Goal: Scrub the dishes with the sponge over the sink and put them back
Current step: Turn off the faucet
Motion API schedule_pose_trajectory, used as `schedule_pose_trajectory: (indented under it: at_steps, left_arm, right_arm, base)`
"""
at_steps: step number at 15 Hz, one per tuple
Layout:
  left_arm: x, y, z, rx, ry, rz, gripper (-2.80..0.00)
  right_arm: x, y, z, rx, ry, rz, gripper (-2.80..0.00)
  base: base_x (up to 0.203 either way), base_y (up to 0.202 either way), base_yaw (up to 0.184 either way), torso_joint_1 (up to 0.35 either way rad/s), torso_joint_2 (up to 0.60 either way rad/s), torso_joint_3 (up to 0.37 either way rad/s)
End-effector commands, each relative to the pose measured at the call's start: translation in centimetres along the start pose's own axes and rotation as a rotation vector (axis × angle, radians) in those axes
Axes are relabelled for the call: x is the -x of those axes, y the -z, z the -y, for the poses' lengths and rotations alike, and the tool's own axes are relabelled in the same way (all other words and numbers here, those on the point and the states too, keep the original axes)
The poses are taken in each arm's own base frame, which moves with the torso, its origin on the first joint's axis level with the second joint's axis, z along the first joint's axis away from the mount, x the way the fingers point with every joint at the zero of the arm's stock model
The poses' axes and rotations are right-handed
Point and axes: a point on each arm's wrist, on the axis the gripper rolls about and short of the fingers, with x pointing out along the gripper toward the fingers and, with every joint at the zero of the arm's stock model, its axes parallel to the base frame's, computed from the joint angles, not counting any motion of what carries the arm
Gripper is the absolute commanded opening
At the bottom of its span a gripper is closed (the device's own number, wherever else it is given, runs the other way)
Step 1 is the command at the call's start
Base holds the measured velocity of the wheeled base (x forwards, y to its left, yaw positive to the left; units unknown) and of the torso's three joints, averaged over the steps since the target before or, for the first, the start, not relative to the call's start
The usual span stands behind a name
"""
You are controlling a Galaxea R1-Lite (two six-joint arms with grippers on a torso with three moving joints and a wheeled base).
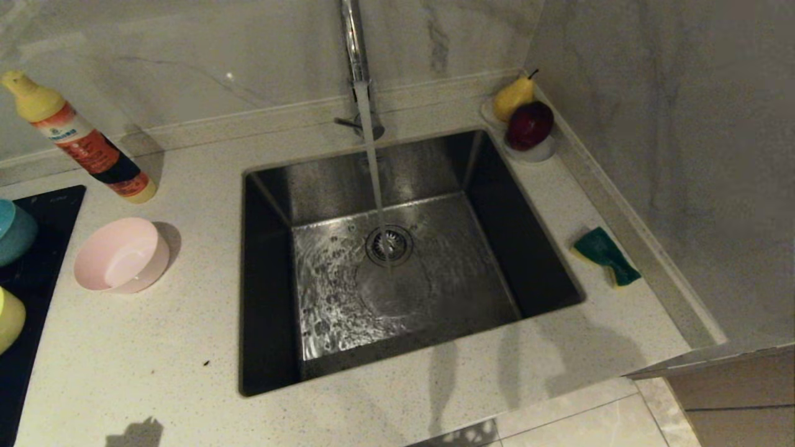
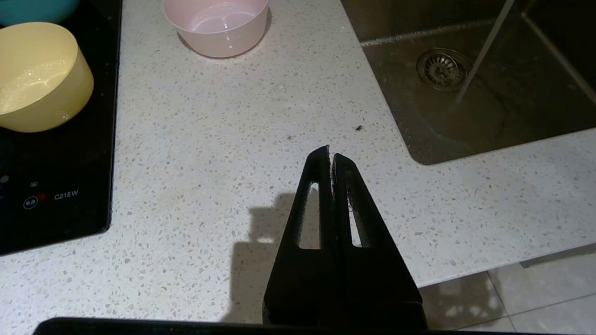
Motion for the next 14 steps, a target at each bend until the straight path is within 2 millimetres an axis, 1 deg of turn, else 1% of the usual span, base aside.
schedule_pose_trajectory:
  at_steps: [1,3,5,6,7,8,14]
  left_arm:
    - [-0.2,1.1,0.1,-0.001,0.001,-0.039,-2.80]
    - [-0.2,1.1,0.1,-0.001,0.001,-0.039,-2.80]
    - [-0.2,1.1,0.1,-0.001,0.001,-0.039,-2.80]
    - [-0.2,1.1,0.1,-0.001,0.001,-0.039,-2.80]
    - [-0.2,1.1,0.1,-0.001,0.001,-0.039,-2.80]
    - [-0.2,1.1,0.1,-0.001,0.001,-0.039,-2.80]
    - [-0.2,1.1,0.1,-0.001,0.001,-0.040,-2.80]
  right_arm:
    - [0.1,3.0,0.3,0.041,0.083,-0.026,-2.80]
    - [0.3,5.9,0.6,0.095,0.194,-0.027,-2.80]
    - [0.5,8.6,1.1,0.134,0.389,-0.025,-2.80]
    - [0.4,9.2,1.3,0.132,0.460,-0.022,-2.80]
    - [0.3,9.2,1.4,0.115,0.478,0.018,-2.80]
    - [0.1,9.6,1.5,0.108,0.480,0.014,-2.80]
    - [0.1,9.6,1.5,0.087,0.484,0.025,-2.80]
  base:
    - [0.000,0.000,0.000,0.000,0.00,0.000]
    - [0.000,0.000,0.000,0.000,0.00,0.000]
    - [0.000,0.000,0.000,0.000,0.00,0.000]
    - [0.000,0.000,0.000,0.000,0.00,0.000]
    - [0.000,0.000,0.000,0.000,0.00,0.000]
    - [0.000,0.000,0.000,0.000,0.00,0.000]
    - [0.000,0.000,0.000,0.000,0.00,0.000]
